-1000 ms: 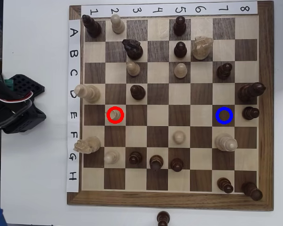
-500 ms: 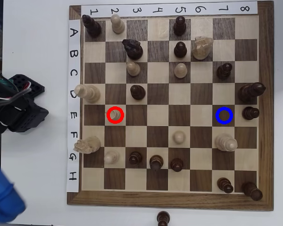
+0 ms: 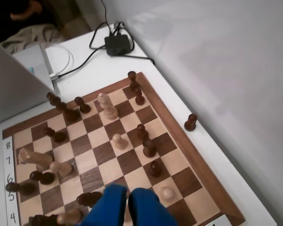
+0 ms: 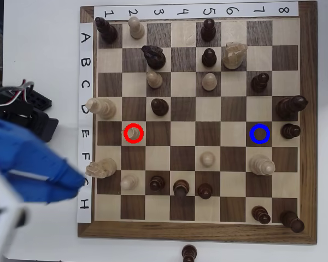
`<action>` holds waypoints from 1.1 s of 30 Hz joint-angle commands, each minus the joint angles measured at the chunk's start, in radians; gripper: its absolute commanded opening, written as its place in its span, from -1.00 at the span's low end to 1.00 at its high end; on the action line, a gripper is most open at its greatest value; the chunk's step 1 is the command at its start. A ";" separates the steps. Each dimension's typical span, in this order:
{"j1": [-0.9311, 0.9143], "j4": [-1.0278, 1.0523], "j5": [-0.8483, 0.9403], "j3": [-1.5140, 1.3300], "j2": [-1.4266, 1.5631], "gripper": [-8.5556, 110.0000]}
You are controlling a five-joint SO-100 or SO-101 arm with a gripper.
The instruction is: Move the piece to destination
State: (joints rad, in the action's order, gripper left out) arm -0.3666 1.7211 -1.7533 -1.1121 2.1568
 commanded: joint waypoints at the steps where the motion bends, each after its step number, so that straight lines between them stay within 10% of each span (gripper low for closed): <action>1: 0.133 0.003 -0.244 -0.178 0.074 -0.86; 33: 0.245 -0.106 -0.348 -0.807 0.104 -0.74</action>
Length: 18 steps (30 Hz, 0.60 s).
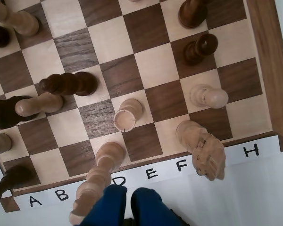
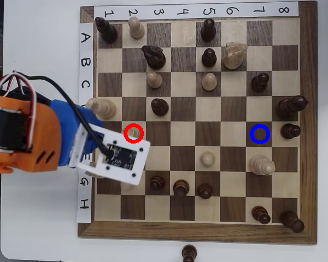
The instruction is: Move the piece to destination
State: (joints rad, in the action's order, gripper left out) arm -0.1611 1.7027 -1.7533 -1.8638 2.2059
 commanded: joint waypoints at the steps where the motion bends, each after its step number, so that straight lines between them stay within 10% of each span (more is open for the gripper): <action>1: 0.040 -0.110 -0.341 -0.069 0.055 -0.71; 18: 0.072 -0.333 -0.305 -0.310 0.066 -0.60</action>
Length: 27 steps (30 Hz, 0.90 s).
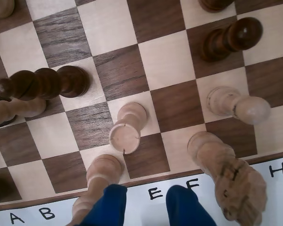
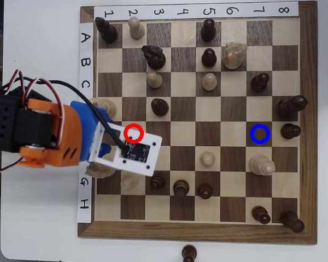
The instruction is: Move the piece to destination
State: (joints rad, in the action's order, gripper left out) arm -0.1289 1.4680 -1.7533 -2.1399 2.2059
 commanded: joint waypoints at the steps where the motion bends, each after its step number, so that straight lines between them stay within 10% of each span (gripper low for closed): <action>1: 0.048 -0.098 -0.305 -0.034 0.063 -0.60; 27: 0.103 -0.258 -0.314 -0.078 -0.017 -0.54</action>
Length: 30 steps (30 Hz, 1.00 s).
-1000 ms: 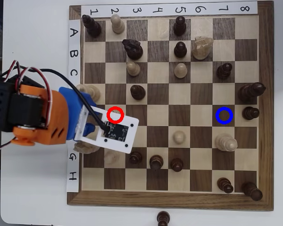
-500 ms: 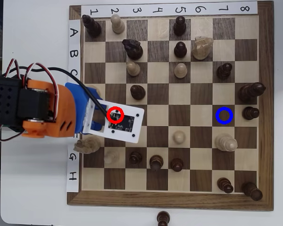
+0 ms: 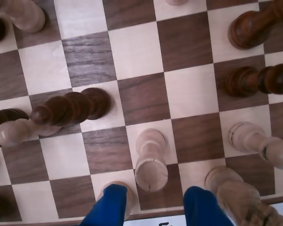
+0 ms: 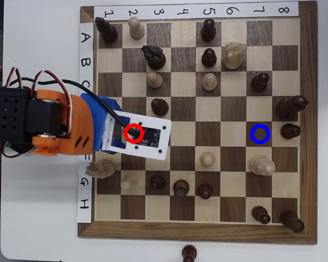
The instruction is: Move the piece to destination
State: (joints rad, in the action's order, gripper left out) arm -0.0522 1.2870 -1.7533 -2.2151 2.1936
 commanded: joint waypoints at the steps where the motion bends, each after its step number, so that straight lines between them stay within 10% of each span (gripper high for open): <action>1: 0.026 -0.087 -0.311 -0.012 -0.006 -0.53; 30: -0.044 -0.262 -0.238 -0.092 -0.074 -0.53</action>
State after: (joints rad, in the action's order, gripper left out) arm -0.0690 1.0630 -1.7533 -2.3117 2.1200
